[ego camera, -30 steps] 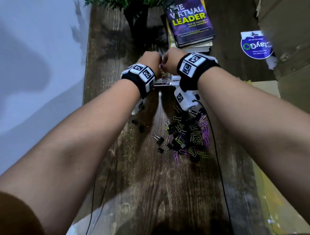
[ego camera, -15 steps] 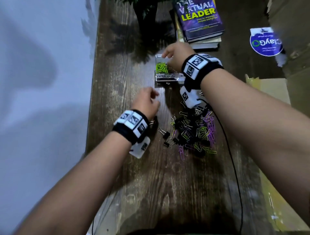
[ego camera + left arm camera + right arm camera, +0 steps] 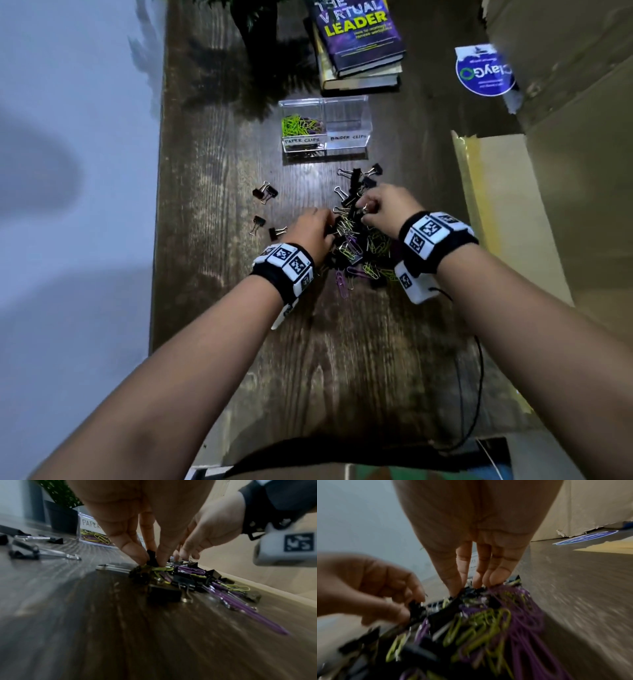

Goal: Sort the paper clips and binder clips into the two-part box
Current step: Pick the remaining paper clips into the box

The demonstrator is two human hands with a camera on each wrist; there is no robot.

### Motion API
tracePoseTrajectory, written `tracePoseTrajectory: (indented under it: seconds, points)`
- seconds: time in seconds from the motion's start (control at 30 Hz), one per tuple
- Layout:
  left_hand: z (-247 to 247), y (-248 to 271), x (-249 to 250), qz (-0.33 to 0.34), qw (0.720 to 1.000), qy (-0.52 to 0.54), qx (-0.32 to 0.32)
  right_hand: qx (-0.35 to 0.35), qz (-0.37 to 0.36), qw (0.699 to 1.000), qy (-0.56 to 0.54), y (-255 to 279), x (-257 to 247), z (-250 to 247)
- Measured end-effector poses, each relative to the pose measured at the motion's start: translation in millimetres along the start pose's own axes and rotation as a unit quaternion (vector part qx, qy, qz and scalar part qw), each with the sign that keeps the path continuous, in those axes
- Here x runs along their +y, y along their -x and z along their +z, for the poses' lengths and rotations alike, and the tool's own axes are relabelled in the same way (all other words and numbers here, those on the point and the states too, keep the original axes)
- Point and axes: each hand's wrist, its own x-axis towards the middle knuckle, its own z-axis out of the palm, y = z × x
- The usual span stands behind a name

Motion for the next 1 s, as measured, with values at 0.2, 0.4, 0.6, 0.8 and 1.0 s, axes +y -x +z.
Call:
tracePoseTrajectory:
  seconds: [0.2, 0.4, 0.6, 0.8, 1.0]
  points:
    - [-18.9, 1.1, -11.3, -0.046, 0.991, 0.08, 0.092, 0.017, -0.016, 0.999, 0.034, 11.2, 12.6, 20.1]
    - [-34.4, -10.7, -29.8, -0.084, 0.983, 0.076, 0.145, 0.055, -0.01, 0.998, 0.022, 17.6, 19.8, 23.9]
    - [-37.5, -9.4, -39.7, -0.108, 0.976, 0.084, 0.17, 0.057, -0.024, 0.998, 0.034, 9.5, 4.7, 19.4]
    - [-25.7, 1.2, -11.9, -0.019, 0.991, -0.035, 0.127, 0.059, -0.02, 0.997, 0.04, 7.0, -0.3, 19.0]
    - [-2.7, -15.2, 11.4, -0.002, 0.997, -0.059, 0.052, 0.051, 0.001, 0.999, 0.015, 8.8, 5.8, 11.1]
